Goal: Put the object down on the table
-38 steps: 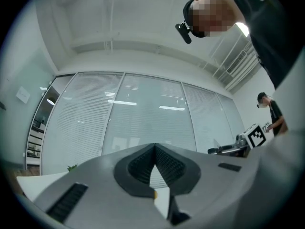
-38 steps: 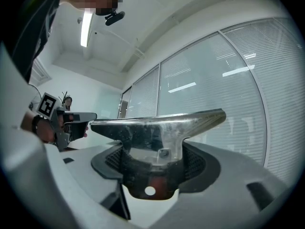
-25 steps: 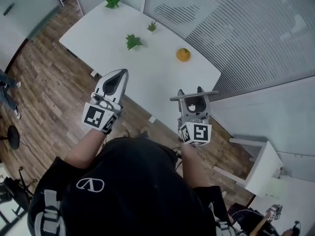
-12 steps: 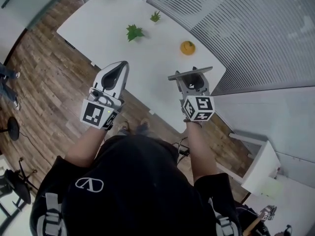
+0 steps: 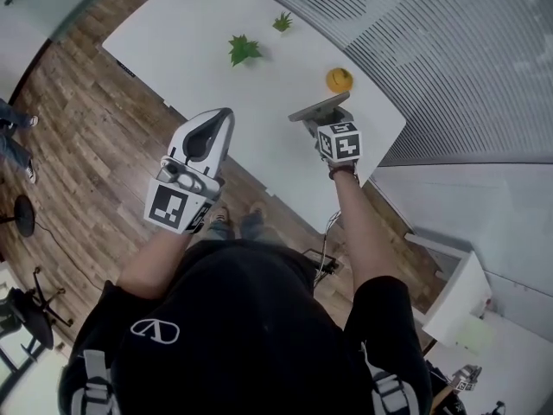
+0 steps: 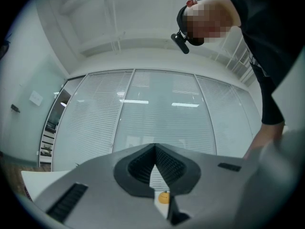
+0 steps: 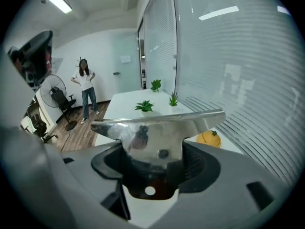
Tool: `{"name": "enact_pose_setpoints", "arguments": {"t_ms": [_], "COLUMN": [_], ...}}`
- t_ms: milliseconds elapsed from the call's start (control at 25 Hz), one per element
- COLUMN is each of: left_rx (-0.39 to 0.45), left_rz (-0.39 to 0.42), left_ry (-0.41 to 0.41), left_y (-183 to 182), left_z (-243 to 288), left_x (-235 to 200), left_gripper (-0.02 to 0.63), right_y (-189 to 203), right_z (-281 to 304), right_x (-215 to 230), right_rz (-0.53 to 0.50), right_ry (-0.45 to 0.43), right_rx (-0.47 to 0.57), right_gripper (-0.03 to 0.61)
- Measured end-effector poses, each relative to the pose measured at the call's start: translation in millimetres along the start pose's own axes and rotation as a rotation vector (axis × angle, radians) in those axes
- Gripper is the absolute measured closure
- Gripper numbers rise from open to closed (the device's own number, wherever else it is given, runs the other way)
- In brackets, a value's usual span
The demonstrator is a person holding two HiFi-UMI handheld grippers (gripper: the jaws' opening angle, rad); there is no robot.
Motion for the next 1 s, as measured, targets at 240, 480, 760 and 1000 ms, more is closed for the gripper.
{"name": "enact_pose_setpoints", "arguments": {"t_ms": [240, 480, 760, 1000], "left_rx": [0.002, -0.01, -0.037, -0.052], "left_rz": [0.014, 0.014, 0.022, 0.027], "left_ry": [-0.015, -0.035, -0.054, -0.069], "left_y": [0, 5, 14, 20], "left_z": [-2, -7, -14, -20], "left_x": [-3, -6, -13, -17], "left_gripper": [0.609, 0.609, 0.609, 0.609], "right_y": [31, 62, 101, 119], "right_z": [36, 62, 83, 90], "right_x": [4, 10, 13, 16], "right_rz": [-0.022, -0.033, -0.013, -0.024], "right_ry": [-0.061, -0.117, -0.186, -0.195], "right_rx": [-0.154, -0.343, -0.535, -0.593], "right_gripper": [0.27, 0.27, 0.27, 0.27]}}
Point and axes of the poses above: the fingertips, and each gripper's own axes: z forward along the fingers, x to its right, y out of its underside, the point moved 1 cm from there along -z, backward along the fingers, and after that the axes turned 14 degrees about x, right-handed, at the moved point
